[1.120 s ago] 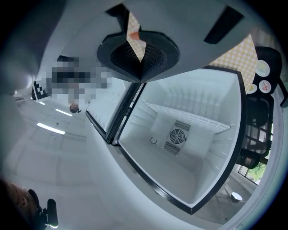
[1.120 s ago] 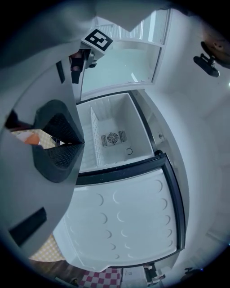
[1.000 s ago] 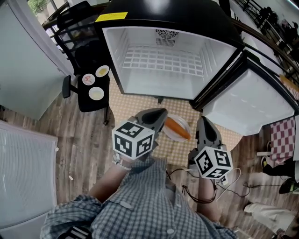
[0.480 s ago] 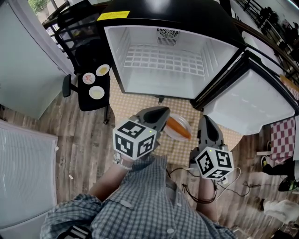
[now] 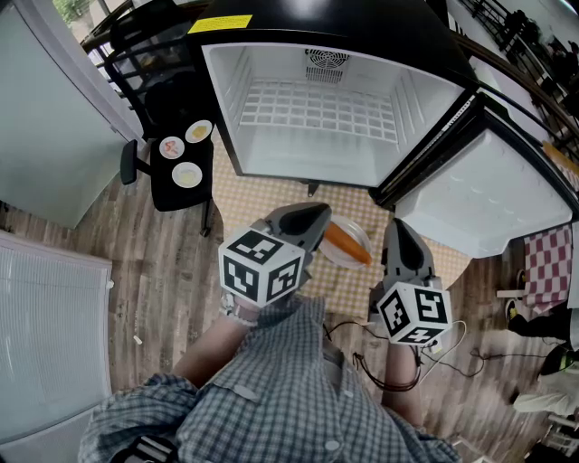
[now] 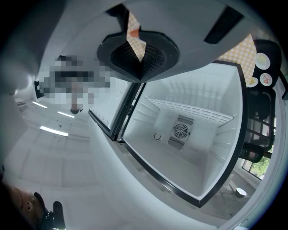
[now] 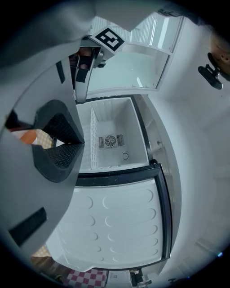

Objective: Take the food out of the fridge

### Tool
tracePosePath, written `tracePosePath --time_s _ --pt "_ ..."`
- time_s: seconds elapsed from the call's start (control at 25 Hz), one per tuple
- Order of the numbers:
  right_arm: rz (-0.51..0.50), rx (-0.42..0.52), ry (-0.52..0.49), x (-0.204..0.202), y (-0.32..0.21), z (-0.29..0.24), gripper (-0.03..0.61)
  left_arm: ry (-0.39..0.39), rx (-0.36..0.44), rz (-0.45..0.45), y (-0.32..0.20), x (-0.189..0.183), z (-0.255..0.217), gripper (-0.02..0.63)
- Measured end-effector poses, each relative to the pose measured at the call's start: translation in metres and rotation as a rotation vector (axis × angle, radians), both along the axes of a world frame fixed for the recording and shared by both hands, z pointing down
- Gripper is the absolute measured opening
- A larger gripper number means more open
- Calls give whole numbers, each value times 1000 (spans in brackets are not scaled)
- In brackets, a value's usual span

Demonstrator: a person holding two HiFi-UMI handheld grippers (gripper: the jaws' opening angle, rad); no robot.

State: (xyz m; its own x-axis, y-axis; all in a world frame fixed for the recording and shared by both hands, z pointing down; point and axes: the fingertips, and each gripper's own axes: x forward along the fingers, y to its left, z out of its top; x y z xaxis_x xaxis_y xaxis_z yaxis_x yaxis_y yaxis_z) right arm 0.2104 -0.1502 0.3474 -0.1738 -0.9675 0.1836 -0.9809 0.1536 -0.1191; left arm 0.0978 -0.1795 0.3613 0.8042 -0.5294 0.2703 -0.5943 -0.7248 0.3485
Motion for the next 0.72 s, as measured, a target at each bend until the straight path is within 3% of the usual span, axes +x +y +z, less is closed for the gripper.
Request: tracePosePath --time_s 0.72 --pt "-17 -10 22 -8 1 3 8 -7 -8 -1 6 -6 4 5"
